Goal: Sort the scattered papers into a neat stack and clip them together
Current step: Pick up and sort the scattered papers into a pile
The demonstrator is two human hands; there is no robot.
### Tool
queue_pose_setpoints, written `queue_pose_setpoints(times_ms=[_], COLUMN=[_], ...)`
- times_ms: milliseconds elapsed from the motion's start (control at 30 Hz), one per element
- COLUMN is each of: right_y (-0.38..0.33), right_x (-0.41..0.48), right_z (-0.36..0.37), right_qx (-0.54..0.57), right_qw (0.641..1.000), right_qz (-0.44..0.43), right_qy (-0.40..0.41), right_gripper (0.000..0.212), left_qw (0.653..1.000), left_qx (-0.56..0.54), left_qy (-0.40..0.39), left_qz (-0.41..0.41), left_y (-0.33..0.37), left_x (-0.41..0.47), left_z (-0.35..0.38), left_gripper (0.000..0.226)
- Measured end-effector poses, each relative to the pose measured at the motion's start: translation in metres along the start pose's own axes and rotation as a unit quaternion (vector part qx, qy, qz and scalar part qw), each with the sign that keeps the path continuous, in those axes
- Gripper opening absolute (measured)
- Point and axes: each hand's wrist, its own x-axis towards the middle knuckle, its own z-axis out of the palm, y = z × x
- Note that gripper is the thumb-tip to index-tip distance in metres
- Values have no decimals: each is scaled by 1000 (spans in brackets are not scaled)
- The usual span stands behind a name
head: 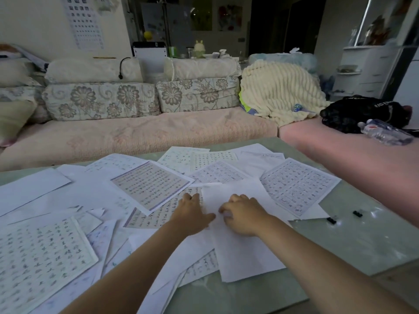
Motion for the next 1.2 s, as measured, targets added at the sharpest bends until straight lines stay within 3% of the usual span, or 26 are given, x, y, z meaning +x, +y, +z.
queue_pose_setpoints(times_ms=[167,300,400,467,533,667,800,867,967,1033,1200], right_y=[-23,-57,-88,-108,-121,-135,-138,-136,-133,-132,-133], right_x=[18,37,53,61,68,79,79,77,70,64,56], right_z=[-8,-12,-10,-5,2,5,9,10,10,11,12], right_qx=[-34,15,64,42,0,-16,-15,0,-32,-49,-89], right_qw=[999,999,995,993,990,988,989,990,988,986,980], right_qz=[28,-24,-81,-98,-108,-135,-126,-125,-142,-156,-178], right_qy=[21,36,-10,-59,-86,-73,-70,-71,-50,-35,-4], right_gripper=[36,43,68,92,98,83,96,93,75,62,37], left_qw=[993,987,990,995,994,971,948,963,995,993,964], left_qx=[70,135,137,103,107,223,292,235,74,94,221], left_qy=[81,78,23,-1,6,56,68,60,14,27,106], left_qz=[51,25,-9,-14,6,58,108,121,72,61,102], left_y=[-51,-105,-143,-159,-167,-172,-169,-166,-163,-162,-160], left_x=[-3,-4,-1,1,1,-1,-2,-2,-5,-3,5], left_z=[-33,-45,-50,-52,-54,-58,-55,-50,-48,-44,-37], left_gripper=[57,73,89,84,73,63,36,34,52,56,28])
